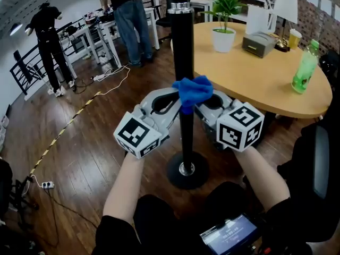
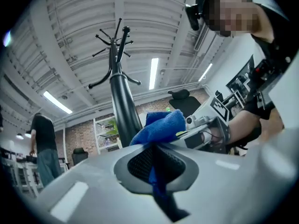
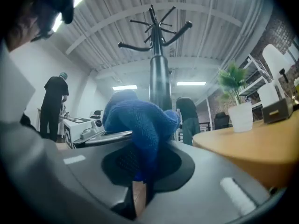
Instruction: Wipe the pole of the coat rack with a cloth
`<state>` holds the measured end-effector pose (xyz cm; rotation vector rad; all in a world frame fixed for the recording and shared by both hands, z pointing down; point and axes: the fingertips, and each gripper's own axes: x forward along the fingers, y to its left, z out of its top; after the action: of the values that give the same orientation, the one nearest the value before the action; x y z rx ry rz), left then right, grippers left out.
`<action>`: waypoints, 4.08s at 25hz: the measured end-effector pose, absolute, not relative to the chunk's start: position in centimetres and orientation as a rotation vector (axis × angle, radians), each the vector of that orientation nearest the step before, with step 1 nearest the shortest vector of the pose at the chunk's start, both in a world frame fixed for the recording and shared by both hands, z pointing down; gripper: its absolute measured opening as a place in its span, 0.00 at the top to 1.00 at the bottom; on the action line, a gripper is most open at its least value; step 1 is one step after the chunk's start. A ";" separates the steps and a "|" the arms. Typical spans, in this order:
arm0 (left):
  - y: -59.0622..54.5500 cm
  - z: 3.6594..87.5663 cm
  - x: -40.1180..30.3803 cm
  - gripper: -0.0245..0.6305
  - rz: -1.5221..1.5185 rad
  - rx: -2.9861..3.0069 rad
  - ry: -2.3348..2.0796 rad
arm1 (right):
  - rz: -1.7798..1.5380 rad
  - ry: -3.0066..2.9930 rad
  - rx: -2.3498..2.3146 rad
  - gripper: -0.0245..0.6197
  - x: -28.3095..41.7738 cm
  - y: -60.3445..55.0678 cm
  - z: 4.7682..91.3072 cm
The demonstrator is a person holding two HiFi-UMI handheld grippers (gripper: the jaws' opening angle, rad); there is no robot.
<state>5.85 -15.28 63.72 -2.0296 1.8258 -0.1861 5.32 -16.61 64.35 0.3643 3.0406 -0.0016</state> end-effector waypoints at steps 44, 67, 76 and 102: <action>-16.5 101.1 6.3 0.96 -0.614 -2.628 2.048 | -0.083 3.760 0.330 0.88 5.1 -17.6 100.7; -15.6 51.4 5.1 0.96 -0.054 -1.912 1.861 | 0.061 2.893 0.219 0.88 5.4 -17.3 51.2; -15.4 47.0 5.3 0.96 -0.038 -1.880 1.839 | 0.127 2.823 0.193 0.88 5.7 -16.9 46.7; -16.0 91.7 5.3 0.96 -0.304 -2.434 1.961 | 0.113 3.425 0.350 0.88 5.2 -16.4 92.0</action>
<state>5.34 -15.98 91.71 -2.4340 1.9610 -0.3043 5.19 -16.42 92.03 0.3503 3.4253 0.1127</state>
